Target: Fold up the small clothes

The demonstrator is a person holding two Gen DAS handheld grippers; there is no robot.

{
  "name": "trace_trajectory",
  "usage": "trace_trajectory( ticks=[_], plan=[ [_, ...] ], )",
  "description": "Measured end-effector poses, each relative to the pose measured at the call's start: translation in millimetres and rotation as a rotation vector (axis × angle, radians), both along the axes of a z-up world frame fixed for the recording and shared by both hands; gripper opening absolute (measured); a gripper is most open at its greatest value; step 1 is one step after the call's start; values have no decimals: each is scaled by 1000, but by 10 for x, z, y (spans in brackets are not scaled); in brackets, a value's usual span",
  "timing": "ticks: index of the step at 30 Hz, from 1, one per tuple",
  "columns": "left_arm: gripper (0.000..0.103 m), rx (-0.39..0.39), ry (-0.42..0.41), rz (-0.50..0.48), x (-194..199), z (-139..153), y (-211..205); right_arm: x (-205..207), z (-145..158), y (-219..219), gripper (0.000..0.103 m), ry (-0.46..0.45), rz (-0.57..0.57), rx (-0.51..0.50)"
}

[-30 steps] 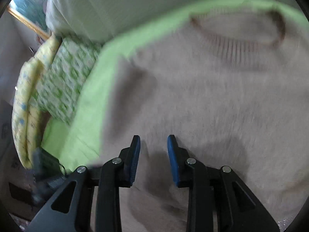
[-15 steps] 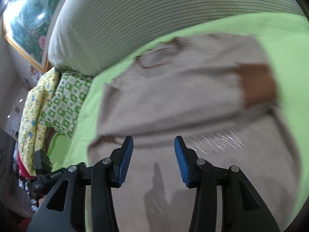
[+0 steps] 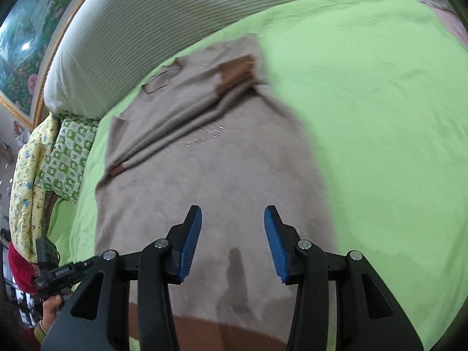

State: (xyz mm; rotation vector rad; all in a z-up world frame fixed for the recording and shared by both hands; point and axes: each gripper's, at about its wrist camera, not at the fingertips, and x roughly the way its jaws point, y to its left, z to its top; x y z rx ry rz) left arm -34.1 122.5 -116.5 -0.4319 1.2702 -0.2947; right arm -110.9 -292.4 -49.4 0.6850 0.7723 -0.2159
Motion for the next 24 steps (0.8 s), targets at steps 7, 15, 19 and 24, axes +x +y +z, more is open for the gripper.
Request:
trace_trajectory(
  ticks=[7, 15, 19, 24],
  plan=[
    [51, -70, 32, -38, -498, -64, 45, -611, -147, -58, 46, 44, -82, 20],
    [56, -155, 85, -55, -734, -142, -68, -928, -396, 185, 47, 114, -25, 77],
    [62, -213, 102, -16, -749, -182, -128, -989, -558, 341, 47, 132, 13, 129],
    [64, -220, 104, -9, -718, -196, -209, -917, -594, 478, 24, 147, 50, 113]
  ],
)
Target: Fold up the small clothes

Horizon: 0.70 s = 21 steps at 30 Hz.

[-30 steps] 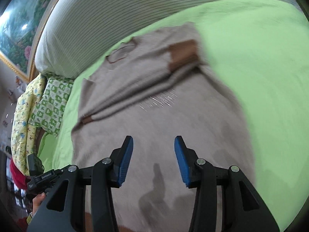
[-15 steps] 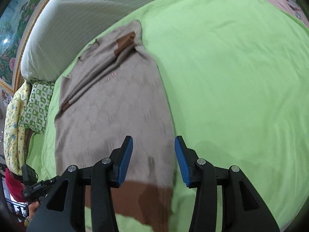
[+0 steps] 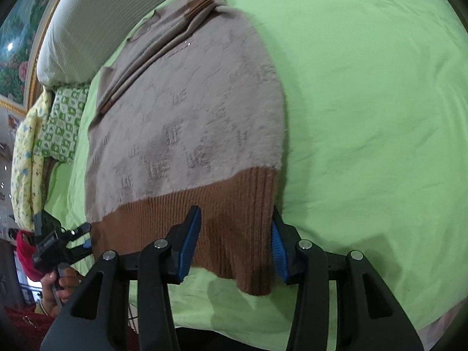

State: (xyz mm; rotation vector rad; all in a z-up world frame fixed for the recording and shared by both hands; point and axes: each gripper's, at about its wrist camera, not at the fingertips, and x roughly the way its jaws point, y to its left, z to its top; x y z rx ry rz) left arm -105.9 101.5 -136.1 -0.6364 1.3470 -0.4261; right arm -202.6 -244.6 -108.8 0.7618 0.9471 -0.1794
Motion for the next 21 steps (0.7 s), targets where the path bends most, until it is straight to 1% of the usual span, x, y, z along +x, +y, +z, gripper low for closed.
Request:
trace_trajectory(
  ticks=[1, 3, 5, 6, 7, 8, 9, 10, 12, 16, 21],
  plan=[
    [64, 15, -6, -15, 3, 11, -31, 38, 1, 17, 7, 15, 18, -7],
    [64, 38, -16, -41, 8, 32, -70, 30, 30, 22, 7, 12, 14, -21],
    [62, 50, -24, -69, -7, 48, -117, -29, 105, -10, 7, -25, -4, -30],
    [50, 47, -26, -88, -19, 54, -146, -61, 130, -44, 7, -40, -14, -27],
    [23, 34, -15, -116, -31, 38, -188, -113, 165, -90, 7, -60, -34, -19],
    [9, 23, 1, -143, -44, 9, -230, -143, 189, -123, 7, -70, -44, -16],
    [11, 26, 1, -163, -71, -3, -270, -161, 207, -160, 7, -77, -50, -13],
    [11, 38, -31, -173, -105, 32, -298, -189, 224, -193, 7, -83, -58, -9],
    [10, 19, -90, -188, -147, 136, -317, -235, 248, -255, 7, -94, -74, 5],
    [10, -55, -183, -151, -127, 439, -255, -306, 340, -326, 7, -166, -86, 46],
    [10, -99, -262, -110, 51, 774, -191, -214, 575, -367, 7, -275, -84, 86]
  ],
)
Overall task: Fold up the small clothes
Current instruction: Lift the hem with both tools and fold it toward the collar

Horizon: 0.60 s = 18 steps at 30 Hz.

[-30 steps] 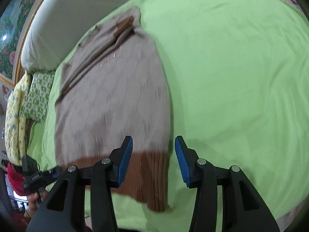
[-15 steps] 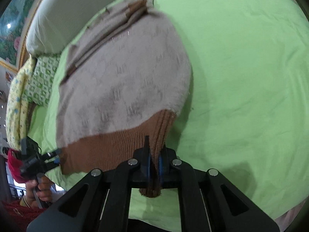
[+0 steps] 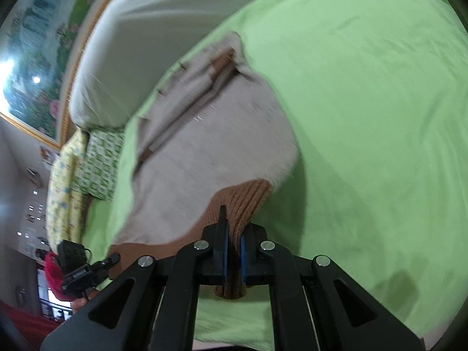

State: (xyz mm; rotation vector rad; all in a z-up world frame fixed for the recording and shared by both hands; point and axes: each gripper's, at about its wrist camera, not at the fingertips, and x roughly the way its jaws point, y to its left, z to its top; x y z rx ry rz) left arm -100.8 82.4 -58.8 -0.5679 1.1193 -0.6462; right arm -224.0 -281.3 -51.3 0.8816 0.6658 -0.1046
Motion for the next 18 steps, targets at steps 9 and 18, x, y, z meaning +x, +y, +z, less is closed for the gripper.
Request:
trace_trajectory(
  ticks=[9, 18],
  plan=[
    [10, -51, -138, 77, 787, 531, -1, 708, 547, -218, 7, -167, 23, 3],
    [10, -22, -223, 122, 2063, 733, -173, 1677, 884, -648, 7, -234, -1, -21]
  ],
)
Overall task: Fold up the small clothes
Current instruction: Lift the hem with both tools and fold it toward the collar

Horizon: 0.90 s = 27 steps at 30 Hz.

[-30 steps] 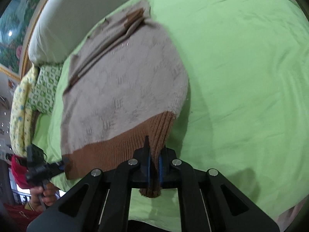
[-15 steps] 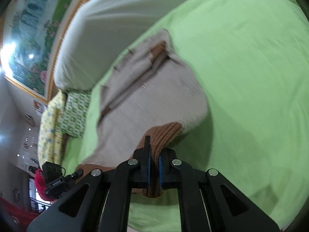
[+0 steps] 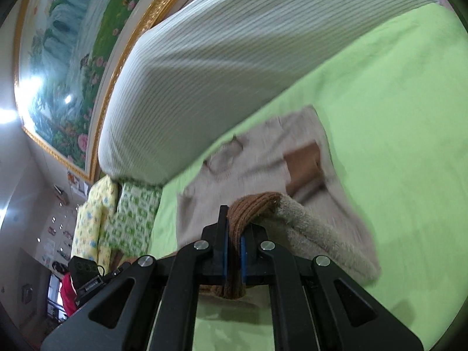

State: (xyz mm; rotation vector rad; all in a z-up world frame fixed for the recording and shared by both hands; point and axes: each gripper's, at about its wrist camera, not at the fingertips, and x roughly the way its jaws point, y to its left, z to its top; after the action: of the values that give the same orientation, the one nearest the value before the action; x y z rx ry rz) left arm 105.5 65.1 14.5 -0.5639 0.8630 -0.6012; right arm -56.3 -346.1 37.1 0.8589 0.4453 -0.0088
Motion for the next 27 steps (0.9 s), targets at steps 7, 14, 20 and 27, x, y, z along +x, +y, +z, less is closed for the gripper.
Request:
trace_trajectory(
  ticks=[7, 14, 20, 27],
  plan=[
    [10, 30, 43, 45, 1193, -222, -178, 870, 34, -358, 7, 19, -44, -33],
    [10, 95, 93, 65, 2047, -554, -271, 1600, -94, -659, 7, 76, -45, -53],
    [17, 135, 170, 78, 2367, -841, -257, 2094, -339, -802, 11, 200, -55, -82],
    [29, 155, 180, 41, 2378, -797, -238, 2208, -479, -882, 15, 280, -79, -53]
  ],
)
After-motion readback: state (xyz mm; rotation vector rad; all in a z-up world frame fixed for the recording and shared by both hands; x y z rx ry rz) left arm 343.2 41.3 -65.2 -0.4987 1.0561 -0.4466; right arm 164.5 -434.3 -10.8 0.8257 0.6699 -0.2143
